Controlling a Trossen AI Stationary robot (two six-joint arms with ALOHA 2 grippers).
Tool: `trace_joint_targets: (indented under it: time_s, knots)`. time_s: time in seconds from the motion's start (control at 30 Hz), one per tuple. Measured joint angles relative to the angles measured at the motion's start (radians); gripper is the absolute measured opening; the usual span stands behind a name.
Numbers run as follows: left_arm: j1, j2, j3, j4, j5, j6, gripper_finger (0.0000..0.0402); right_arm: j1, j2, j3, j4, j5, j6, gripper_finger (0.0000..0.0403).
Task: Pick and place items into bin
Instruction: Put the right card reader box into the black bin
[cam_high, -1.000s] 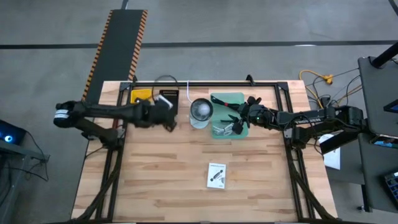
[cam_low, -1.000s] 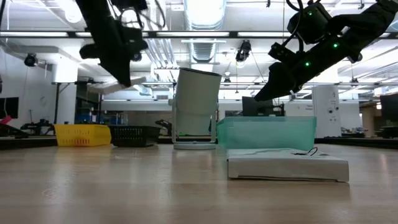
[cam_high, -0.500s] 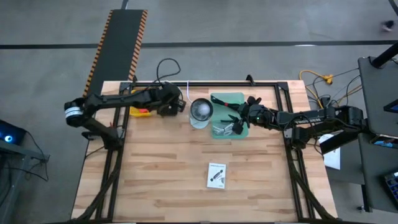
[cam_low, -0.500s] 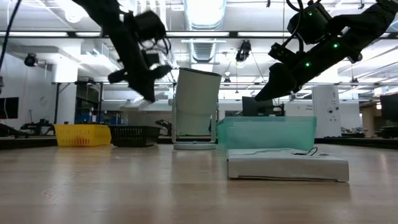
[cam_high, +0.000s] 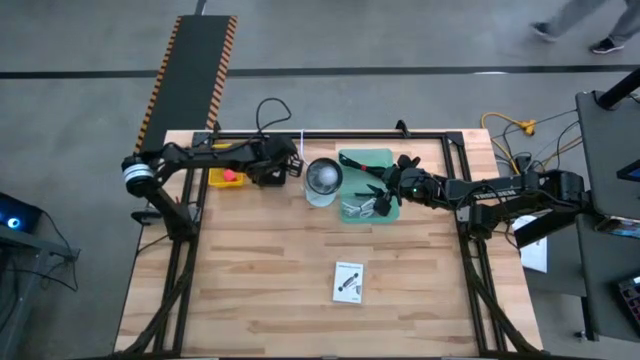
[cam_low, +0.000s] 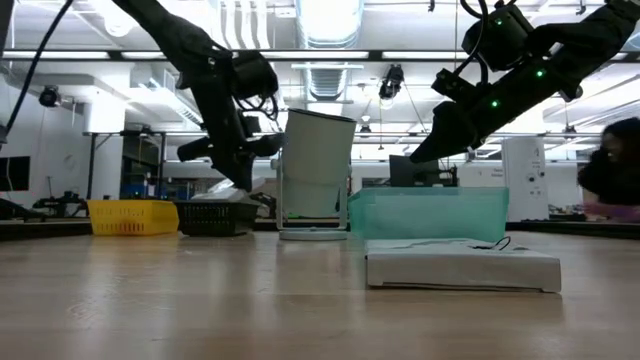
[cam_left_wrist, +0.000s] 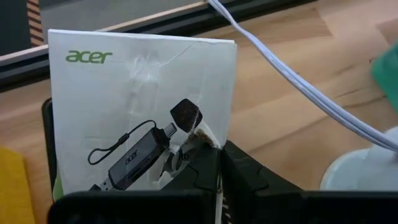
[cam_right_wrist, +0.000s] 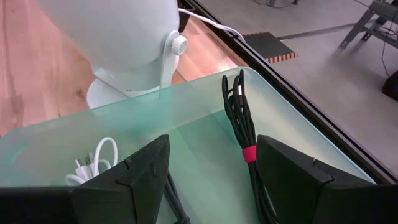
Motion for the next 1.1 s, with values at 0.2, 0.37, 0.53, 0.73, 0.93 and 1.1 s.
trace_joint_targets:
  time_s: [0.2,0.37,0.53,0.73,0.93,1.1]
  knots:
    - [0.000,-0.005,0.000,0.000,0.000,0.000,0.0000,0.000,0.000,0.000,0.000,0.000,0.000,0.0226]
    - [0.000,-0.006,0.000,0.000,0.006,0.000,0.0000,0.000,0.000,0.000,0.000,0.000,0.000,0.0226]
    - [0.000,-0.006,0.000,0.000,0.032,0.000,0.0000,0.000,0.000,0.000,0.000,0.000,0.000,0.0226]
    - [0.000,-0.006,0.000,-0.002,0.064,0.000,0.0027,0.000,0.000,0.000,0.000,0.000,0.000,0.0226]
    - [0.000,-0.006,0.000,-0.002,0.064,0.008,0.0089,0.000,0.000,0.000,0.000,0.000,0.000,0.0226]
    - [0.000,-0.013,0.000,-0.003,0.065,0.085,0.0128,0.000,-0.001,0.000,0.000,0.000,-0.003,0.0226]
